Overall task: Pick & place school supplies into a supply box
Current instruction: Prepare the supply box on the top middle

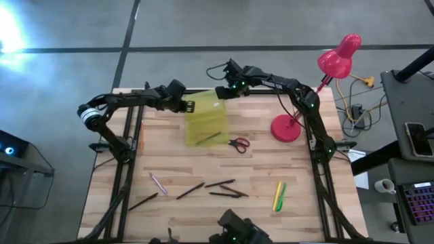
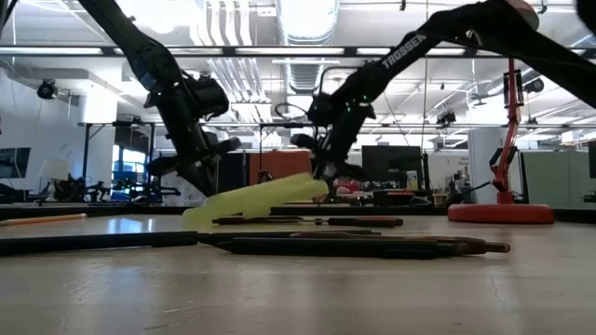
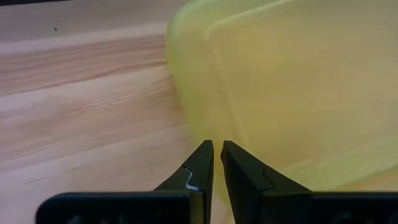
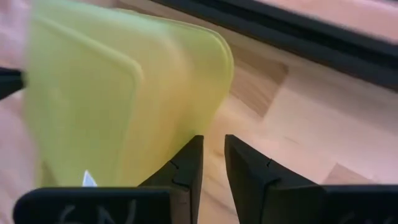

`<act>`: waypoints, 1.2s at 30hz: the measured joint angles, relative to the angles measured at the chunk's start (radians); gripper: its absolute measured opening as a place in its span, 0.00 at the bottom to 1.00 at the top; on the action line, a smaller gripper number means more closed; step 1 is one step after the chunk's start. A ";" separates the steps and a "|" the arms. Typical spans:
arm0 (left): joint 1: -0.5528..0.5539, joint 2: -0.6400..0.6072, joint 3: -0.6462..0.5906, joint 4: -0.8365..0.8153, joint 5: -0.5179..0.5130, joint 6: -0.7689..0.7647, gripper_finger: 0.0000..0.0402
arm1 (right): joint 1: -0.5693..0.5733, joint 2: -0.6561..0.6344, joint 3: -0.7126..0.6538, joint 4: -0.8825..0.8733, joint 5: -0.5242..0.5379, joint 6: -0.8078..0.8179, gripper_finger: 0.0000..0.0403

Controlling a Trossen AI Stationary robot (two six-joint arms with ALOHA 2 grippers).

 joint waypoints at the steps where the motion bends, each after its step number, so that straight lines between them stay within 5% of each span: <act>1: 0.000 -0.002 0.000 -0.004 0.000 0.000 0.06 | 0.002 -0.007 0.013 -0.013 -0.001 -0.008 0.16; 13: -0.002 -0.041 -0.003 0.003 0.026 -0.027 0.05 | 0.058 -0.060 0.232 -0.091 -0.076 -0.077 0.16; 24: -0.065 -0.078 0.016 0.001 0.070 -0.060 0.05 | 0.173 -0.052 0.294 0.010 0.019 -0.105 0.16; 36: -0.128 -0.347 -0.006 -0.191 -0.070 -0.080 0.06 | 0.257 -0.045 0.292 0.027 -0.060 -0.081 0.16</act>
